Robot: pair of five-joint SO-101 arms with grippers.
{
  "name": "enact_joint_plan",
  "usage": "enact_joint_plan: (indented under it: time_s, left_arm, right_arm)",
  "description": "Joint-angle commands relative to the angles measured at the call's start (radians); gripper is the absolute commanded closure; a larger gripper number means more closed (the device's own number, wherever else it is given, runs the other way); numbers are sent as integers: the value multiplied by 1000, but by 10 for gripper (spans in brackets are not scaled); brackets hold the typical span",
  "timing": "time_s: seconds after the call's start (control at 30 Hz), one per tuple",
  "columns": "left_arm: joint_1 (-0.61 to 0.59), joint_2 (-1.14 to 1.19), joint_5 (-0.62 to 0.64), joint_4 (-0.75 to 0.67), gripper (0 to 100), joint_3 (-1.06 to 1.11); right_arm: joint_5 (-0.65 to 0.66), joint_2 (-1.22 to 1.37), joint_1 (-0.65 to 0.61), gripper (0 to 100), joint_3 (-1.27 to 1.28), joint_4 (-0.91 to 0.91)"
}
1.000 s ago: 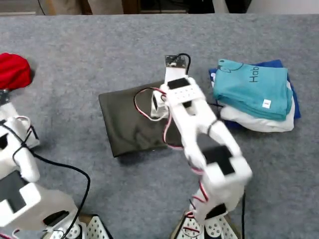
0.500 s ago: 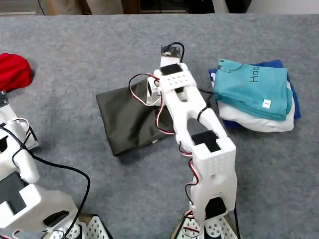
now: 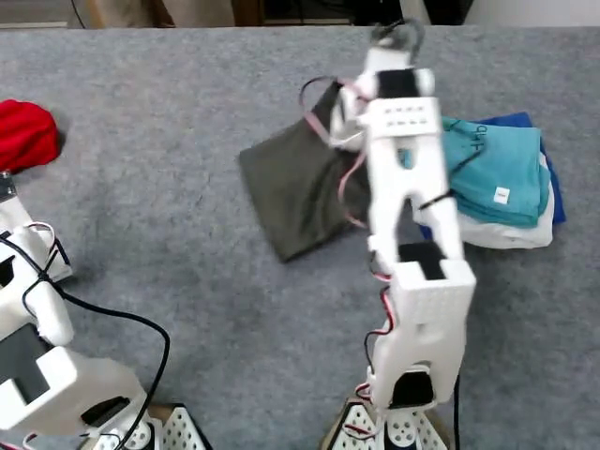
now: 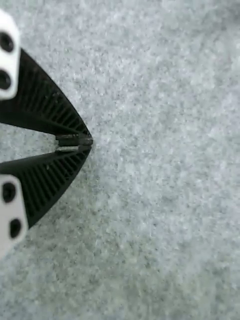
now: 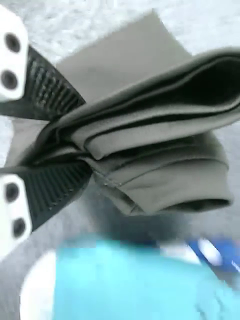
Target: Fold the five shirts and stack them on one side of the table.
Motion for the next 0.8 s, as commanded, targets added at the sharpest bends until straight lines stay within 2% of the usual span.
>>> enact_joint_plan:
  time_s: [0.0, 0.17, 0.37, 0.77]
  left_arm:
    - [8, -38, -8, -11, 980, 0]
    - [8, -38, -8, -11, 980, 0]
    - [8, -39, -8, -11, 980, 0]
    - [9, -39, -8, -11, 980, 0]
  right_arm:
    - [68, -51, 117, 997, -179, 40]
    - [157, -10, 283, 997, -305, 94]
    - [242, 48, 475, 997, -337, 97]
    - [390, 97, 615, 997, -344, 135]
